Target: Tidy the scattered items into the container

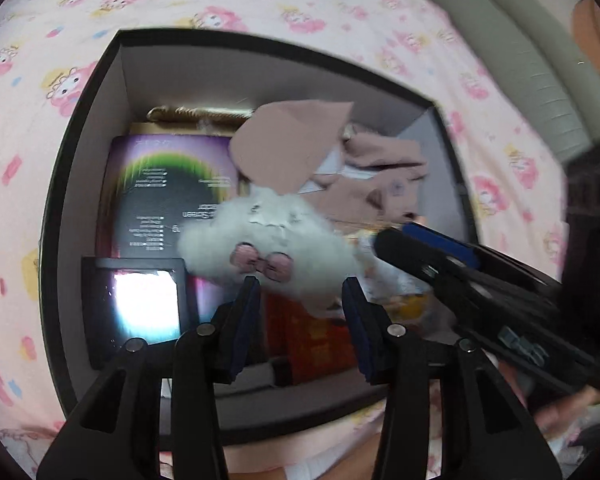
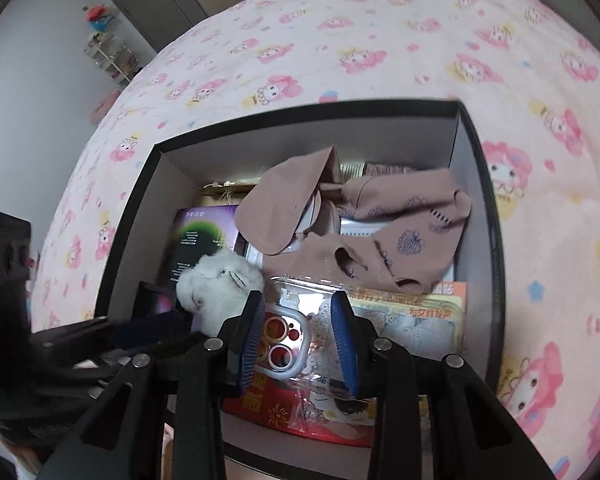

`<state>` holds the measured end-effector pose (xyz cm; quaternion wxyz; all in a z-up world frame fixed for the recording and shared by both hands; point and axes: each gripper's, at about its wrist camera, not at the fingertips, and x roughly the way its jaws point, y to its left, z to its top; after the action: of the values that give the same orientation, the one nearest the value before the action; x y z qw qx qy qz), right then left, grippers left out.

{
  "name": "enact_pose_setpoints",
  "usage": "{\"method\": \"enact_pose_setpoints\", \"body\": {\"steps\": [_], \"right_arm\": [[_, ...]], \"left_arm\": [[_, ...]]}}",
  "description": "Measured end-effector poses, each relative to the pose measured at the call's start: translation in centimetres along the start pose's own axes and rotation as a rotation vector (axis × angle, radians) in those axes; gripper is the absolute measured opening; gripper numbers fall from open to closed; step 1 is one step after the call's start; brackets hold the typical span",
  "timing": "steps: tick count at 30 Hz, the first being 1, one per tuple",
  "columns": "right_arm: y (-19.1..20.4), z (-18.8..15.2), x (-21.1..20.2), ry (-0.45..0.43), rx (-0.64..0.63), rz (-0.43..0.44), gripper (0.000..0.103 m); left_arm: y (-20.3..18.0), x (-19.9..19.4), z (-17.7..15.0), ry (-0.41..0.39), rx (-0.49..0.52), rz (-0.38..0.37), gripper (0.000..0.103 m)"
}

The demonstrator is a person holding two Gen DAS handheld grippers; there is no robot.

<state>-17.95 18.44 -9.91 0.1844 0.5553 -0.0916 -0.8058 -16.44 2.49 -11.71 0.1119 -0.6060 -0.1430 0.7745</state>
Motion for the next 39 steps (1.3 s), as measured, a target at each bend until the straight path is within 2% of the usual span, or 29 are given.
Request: {"method": "enact_pose_setpoints", "body": {"steps": [2, 5, 9, 11, 12, 14, 16, 18, 20, 23, 27, 30, 33, 36, 39], "right_arm": [[0.2, -0.1, 0.1, 0.002, -0.012, -0.008, 0.031], [0.7, -0.4, 0.0, -0.006, -0.042, -0.028, 0.031], [0.8, -0.4, 0.2, -0.012, -0.053, -0.095, 0.031], [0.7, -0.3, 0.4, -0.010, -0.050, -0.127, 0.031], [0.7, -0.3, 0.2, -0.016, -0.054, -0.152, 0.031], [1.3, -0.4, -1.1, -0.084, -0.082, -0.205, 0.031], [2.1, -0.6, -2.8, -0.164, -0.100, -0.228, 0.036], [2.5, -0.8, -4.2, -0.222, -0.092, -0.265, 0.053], [2.7, -1.1, -5.3, -0.253, -0.079, -0.294, 0.064], [3.0, -1.7, -7.0, -0.276, -0.051, -0.338, 0.070], [4.1, -3.1, -9.8, -0.311, -0.031, -0.353, 0.070], [5.2, -4.9, -13.0, -0.379, 0.000, -0.310, 0.071], [6.9, -7.1, -16.0, -0.452, -0.016, -0.353, 0.076], [8.0, -9.3, -18.0, -0.489, -0.033, -0.325, 0.076], [8.6, -11.8, -19.2, -0.502, -0.034, -0.327, 0.076]], "left_arm": [[0.6, 0.7, 0.5, 0.027, -0.029, 0.045, 0.042], [1.2, 0.8, 0.8, 0.021, -0.034, 0.074, 0.042], [1.6, 0.3, 1.1, -0.005, -0.043, 0.024, 0.044], [1.5, -0.1, 1.1, -0.030, -0.032, 0.049, 0.054], [1.3, -0.6, 1.0, -0.052, -0.027, 0.089, 0.056], [0.9, -1.7, 0.8, -0.095, -0.017, 0.116, 0.066], [0.6, -3.1, 0.6, -0.148, -0.012, 0.127, 0.074], [0.5, -5.1, 0.4, -0.213, -0.003, 0.144, 0.081], [0.1, -7.4, 0.3, -0.292, 0.015, 0.165, 0.090], [-0.3, -10.4, -0.2, -0.382, 0.035, 0.182, 0.100], [-1.6, -14.1, -1.5, -0.479, 0.077, 0.218, 0.102], [-2.6, -16.9, -3.4, -0.546, 0.106, 0.234, 0.103], [-3.0, -19.2, -5.6, -0.585, 0.110, 0.229, 0.103], [-3.2, -20.3, -8.0, -0.591, 0.121, 0.206, 0.103], [-3.1, -20.9, -10.5, -0.601, 0.112, 0.221, 0.103]]}}
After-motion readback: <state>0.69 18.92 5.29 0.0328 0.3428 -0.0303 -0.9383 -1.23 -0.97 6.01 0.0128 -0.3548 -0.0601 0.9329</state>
